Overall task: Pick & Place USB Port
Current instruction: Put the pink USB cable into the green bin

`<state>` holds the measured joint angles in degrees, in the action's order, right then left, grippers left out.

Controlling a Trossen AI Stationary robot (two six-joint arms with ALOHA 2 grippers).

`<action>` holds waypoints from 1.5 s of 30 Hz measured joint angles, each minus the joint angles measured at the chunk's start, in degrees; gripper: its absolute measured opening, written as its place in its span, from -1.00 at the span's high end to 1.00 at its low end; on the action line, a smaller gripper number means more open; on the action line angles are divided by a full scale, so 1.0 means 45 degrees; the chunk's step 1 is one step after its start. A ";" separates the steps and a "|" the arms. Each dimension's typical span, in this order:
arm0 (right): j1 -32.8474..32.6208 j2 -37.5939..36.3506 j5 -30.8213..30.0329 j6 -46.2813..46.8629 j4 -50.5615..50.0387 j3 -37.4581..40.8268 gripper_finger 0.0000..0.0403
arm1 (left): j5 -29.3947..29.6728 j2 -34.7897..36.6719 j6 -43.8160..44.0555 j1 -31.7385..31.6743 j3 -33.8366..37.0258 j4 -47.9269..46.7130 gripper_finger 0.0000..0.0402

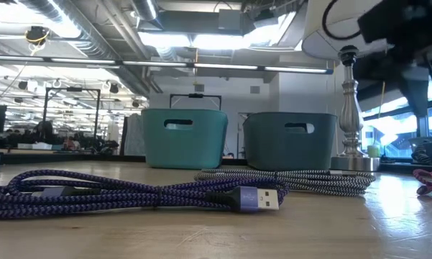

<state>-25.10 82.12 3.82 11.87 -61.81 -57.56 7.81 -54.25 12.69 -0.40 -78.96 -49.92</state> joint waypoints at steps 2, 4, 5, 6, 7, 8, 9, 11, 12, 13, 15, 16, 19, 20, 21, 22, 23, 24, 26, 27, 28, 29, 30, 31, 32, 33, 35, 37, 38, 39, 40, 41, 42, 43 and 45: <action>0.0028 0.0533 -0.0013 -0.0081 0.0211 0.0000 -0.02 | 0.0011 -0.0059 0.0000 0.0000 0.0000 0.0003 0.28; 0.0028 0.1086 -0.0022 -0.0086 0.0320 0.0000 -0.03 | 0.0011 -0.0082 0.0000 0.0000 0.0000 0.0003 0.28; 0.0028 0.1353 -0.0041 -0.0116 0.0396 0.0000 -0.03 | 0.0013 -0.0090 0.0000 0.0000 0.0000 0.0003 0.28; 0.0028 0.1609 -0.0046 -0.0187 0.0460 0.0000 -0.02 | 0.0015 -0.0094 0.0000 0.0000 0.0000 0.0003 0.28; 0.0028 0.1859 -0.0046 -0.0300 0.0543 0.0022 0.00 | 0.0015 -0.0098 0.0000 0.0000 0.0000 0.0003 0.28; 0.0028 0.2058 -0.0046 -0.0378 0.0701 0.0089 0.01 | 0.0015 -0.0098 0.0000 0.0000 0.0000 0.0003 0.28; 0.0026 0.2227 -0.0037 -0.0402 0.0923 0.0205 0.03 | 0.0015 -0.0098 0.0000 0.0000 0.0000 0.0003 0.28; 0.0028 0.2503 0.0197 -0.0369 0.1383 0.0483 0.06 | 0.0015 -0.0098 0.0000 0.0000 0.0000 0.0003 0.28; 0.0028 0.2621 0.0375 -0.0317 0.1640 0.0645 0.08 | 0.0015 -0.0098 0.0000 0.0000 0.0000 0.0003 0.28; 0.0028 0.2684 0.0528 -0.0217 0.1895 0.0824 0.10 | 0.0015 -0.0098 0.0000 0.0000 0.0000 0.0003 0.28; 0.0023 0.2710 0.0854 -0.0075 0.2389 0.1240 0.13 | 0.0015 -0.0098 0.0000 0.0000 0.0000 0.0003 0.28; 0.0023 0.2722 0.0908 -0.0039 0.2642 0.1446 0.14 | 0.0015 -0.0098 0.0000 0.0000 0.0000 0.0003 0.28; 0.0023 0.2726 0.0898 0.0038 0.3130 0.1970 0.21 | 0.0016 -0.0098 -0.0123 0.0000 0.0000 0.0003 0.28; 0.0025 0.2724 0.0852 0.0173 0.3237 0.2084 0.25 | 0.0017 -0.0098 -0.0170 0.0000 0.0000 0.0001 0.28; 0.0029 0.2705 0.0796 0.0303 0.3298 0.2161 0.30 | 0.0019 -0.0098 -0.0196 0.0000 0.0000 -0.0002 0.28; 0.0038 0.2692 0.0745 0.0416 0.3315 0.2210 0.36 | 0.0021 -0.0098 -0.0204 0.0000 0.0000 0.0000 0.28; 0.0038 0.2692 0.0694 0.0536 0.3315 0.2234 0.45 | 0.0037 -0.0098 -0.0203 0.0000 0.0000 0.0003 0.28; 0.0047 0.2692 0.0631 0.0610 0.3315 0.2239 0.55 | 0.0053 -0.0098 -0.0199 0.0000 0.0000 -0.0002 0.28; 0.0055 0.2701 0.0559 0.0918 0.3244 0.2148 0.80 | 0.0054 -0.0098 -0.0218 0.0000 0.0000 -0.0001 0.28; 0.0056 0.2716 0.0603 0.1073 0.3163 0.2060 0.87 | 0.0057 -0.0098 -0.0223 0.0000 0.0000 -0.0002 0.28; 0.0046 0.2730 0.0653 0.1337 0.3028 0.1928 0.90 | 0.0056 -0.0098 -0.0223 0.0000 0.0000 -0.0002 0.28; 0.0027 0.2692 0.0586 0.1694 0.2790 0.1720 0.89 | 0.0053 -0.0098 -0.0239 0.0000 0.0000 -0.0002 0.28; 0.0018 0.2604 0.0478 0.2063 0.2443 0.1446 0.89 | 0.0053 -0.0098 -0.0326 0.0000 0.0000 -0.0007 0.28; 0.0023 0.2468 0.0337 0.2387 0.1988 0.1117 0.89 | 0.0055 -0.0098 -0.0458 0.0000 0.0000 -0.0007 0.28; 0.0019 0.2259 0.0063 0.2711 0.1430 0.0747 0.89 | 0.0053 -0.0098 -0.0567 0.0000 0.0000 -0.0011 0.28; -0.0029 0.2039 -0.0244 0.3038 0.0792 0.0308 0.89 | 0.0058 -0.0092 -0.0642 0.0000 0.0000 -0.0016 0.28; -0.0205 0.1457 -0.1107 0.3778 -0.0293 -0.0820 0.89 | 0.0058 -0.0084 -0.0661 0.0000 0.0000 -0.0016 0.28; -0.0388 0.0746 -0.2148 0.4587 -0.1154 -0.2124 0.89 | 0.0063 -0.0084 -0.0661 0.0000 0.0000 -0.0012 0.28; -0.0481 0.0414 -0.2810 0.4933 -0.1312 -0.2776 0.89 | 0.0071 -0.0084 -0.0661 0.0000 0.0000 -0.0008 0.28; -0.0584 0.0077 -0.3604 0.5205 -0.1230 -0.3414 0.89 | 0.0123 -0.0084 -0.0661 0.0000 0.0000 -0.0001 0.28; -0.0663 -0.0253 -0.4522 0.5275 -0.0921 -0.4041 0.89 | 0.0207 -0.0087 -0.0655 0.0000 0.0000 0.0034 0.28; -0.0733 -0.0582 -0.5613 0.5224 -0.0367 -0.4572 0.89 | 0.0335 -0.0121 -0.0645 0.0000 0.0000 0.0155 0.28; -0.0799 -0.0895 -0.6761 0.4822 0.0451 -0.5011 0.89 | 0.0474 -0.0172 -0.0617 0.0000 0.0000 0.0370 0.28; -0.0812 -0.1175 -0.7804 0.4117 0.1394 -0.5392 0.89 | 0.0584 -0.0244 -0.0590 0.0000 0.0000 0.0674 0.28; -0.0748 -0.1640 -0.9509 0.1824 0.3591 -0.5886 0.89 | 0.0629 -0.0449 -0.0714 0.0000 0.0000 0.1663 0.28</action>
<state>-28.46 74.75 -38.97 20.08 -45.65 -84.05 10.64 -56.28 9.48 -0.40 -78.96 -42.44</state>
